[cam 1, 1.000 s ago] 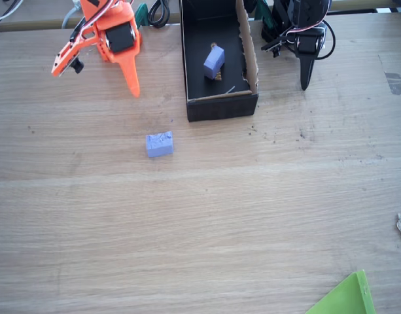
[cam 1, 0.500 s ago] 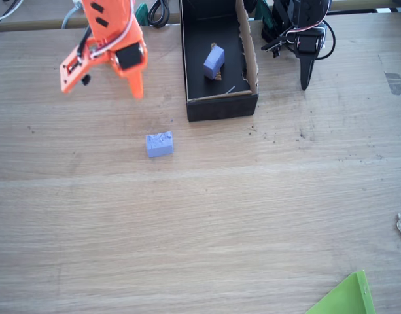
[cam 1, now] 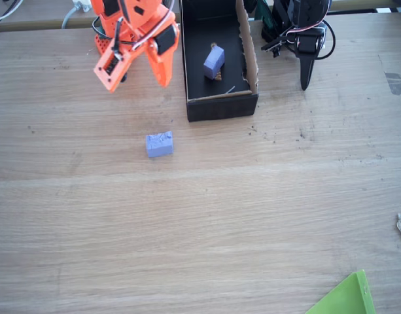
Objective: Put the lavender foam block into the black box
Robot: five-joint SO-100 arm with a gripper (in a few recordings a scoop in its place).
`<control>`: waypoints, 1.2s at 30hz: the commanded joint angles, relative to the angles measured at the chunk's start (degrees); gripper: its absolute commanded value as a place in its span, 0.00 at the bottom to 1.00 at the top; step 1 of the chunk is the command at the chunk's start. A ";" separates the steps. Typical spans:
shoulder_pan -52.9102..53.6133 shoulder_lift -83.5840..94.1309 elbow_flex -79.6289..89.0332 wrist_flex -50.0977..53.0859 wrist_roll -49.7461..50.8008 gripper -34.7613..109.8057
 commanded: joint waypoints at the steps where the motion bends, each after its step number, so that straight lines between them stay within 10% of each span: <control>1: 0.35 2.72 0.53 -0.79 1.67 0.24; 24: 6.86 4.22 5.89 -1.49 21.53 0.24; 36: 5.01 4.22 5.19 -9.76 -14.94 0.24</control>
